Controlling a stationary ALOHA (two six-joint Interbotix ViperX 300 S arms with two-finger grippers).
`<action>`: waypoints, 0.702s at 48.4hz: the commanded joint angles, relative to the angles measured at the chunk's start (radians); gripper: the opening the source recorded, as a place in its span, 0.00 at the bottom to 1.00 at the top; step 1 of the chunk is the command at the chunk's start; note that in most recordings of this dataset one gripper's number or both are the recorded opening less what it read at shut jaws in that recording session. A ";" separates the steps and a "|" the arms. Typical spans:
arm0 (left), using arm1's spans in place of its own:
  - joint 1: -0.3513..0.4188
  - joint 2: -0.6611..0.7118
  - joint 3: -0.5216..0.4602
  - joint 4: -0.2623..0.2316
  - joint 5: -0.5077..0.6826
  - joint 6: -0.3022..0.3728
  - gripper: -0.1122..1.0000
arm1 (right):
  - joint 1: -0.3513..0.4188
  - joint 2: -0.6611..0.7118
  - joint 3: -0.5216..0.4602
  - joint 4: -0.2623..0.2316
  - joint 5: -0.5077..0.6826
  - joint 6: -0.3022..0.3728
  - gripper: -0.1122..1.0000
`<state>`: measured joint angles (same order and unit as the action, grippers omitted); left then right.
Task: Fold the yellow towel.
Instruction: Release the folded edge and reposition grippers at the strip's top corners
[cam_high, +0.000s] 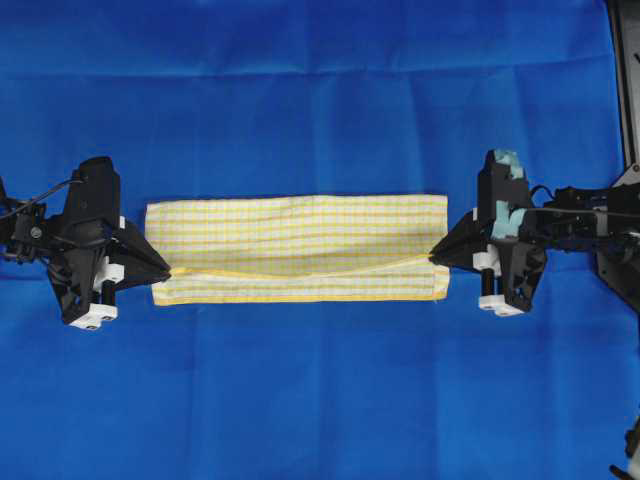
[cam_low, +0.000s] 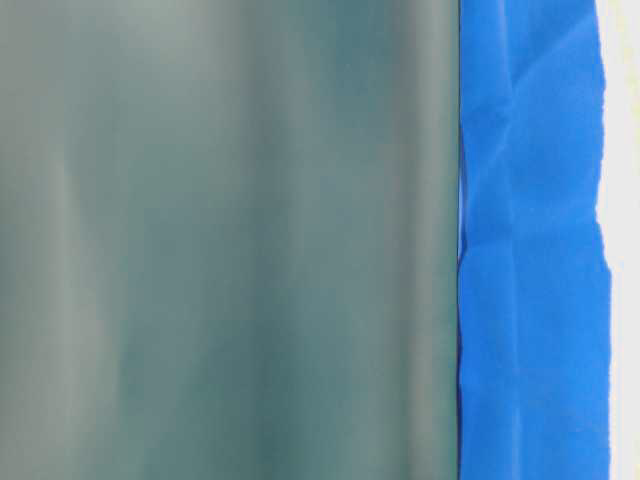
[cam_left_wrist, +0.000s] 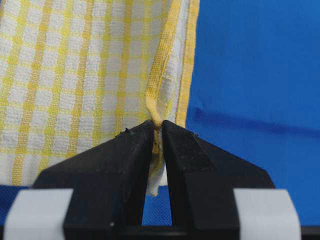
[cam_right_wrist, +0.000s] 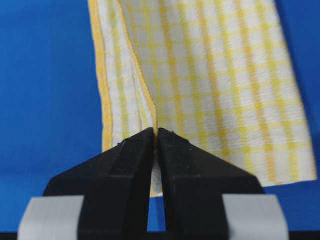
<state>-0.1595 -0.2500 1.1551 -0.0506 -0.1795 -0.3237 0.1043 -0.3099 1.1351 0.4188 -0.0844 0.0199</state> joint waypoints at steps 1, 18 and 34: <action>-0.006 0.000 -0.018 -0.002 -0.006 0.005 0.16 | 0.008 0.003 -0.018 0.003 -0.008 -0.003 0.13; -0.005 0.008 -0.023 -0.002 0.012 0.008 0.16 | 0.044 0.005 -0.023 0.008 -0.006 -0.003 0.14; 0.012 -0.043 -0.025 0.005 0.048 0.017 0.80 | 0.046 -0.032 -0.038 -0.009 0.012 -0.020 0.85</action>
<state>-0.1565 -0.2608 1.1474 -0.0506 -0.1365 -0.3114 0.1519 -0.3114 1.1152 0.4234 -0.0752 0.0031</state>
